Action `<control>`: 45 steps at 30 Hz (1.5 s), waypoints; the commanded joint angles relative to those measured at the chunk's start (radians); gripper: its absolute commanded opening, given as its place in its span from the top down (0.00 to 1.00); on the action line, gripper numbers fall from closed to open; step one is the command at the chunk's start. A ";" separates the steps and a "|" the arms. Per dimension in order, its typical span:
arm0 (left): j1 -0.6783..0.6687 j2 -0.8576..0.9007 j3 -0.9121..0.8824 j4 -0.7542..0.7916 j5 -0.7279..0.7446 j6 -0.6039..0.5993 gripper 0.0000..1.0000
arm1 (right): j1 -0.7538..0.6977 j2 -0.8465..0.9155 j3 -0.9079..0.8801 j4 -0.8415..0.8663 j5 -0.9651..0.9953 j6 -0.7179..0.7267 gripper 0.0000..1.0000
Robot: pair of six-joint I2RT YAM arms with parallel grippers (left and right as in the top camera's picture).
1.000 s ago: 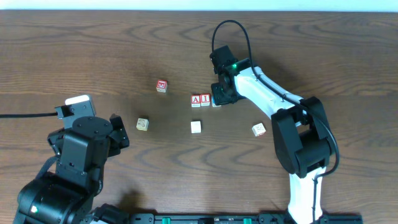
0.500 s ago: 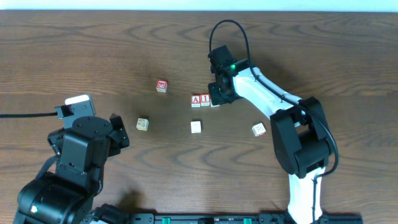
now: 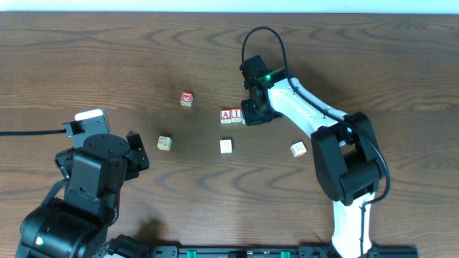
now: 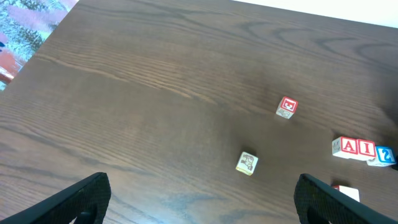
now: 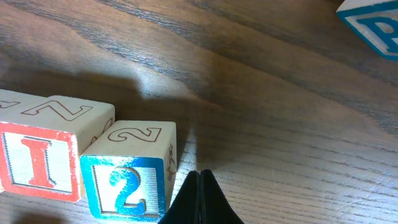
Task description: Spell out Ai2
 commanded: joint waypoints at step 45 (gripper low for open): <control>0.003 -0.006 0.035 -0.076 0.079 0.015 0.05 | -0.212 -0.732 0.094 -0.292 0.130 -0.174 0.99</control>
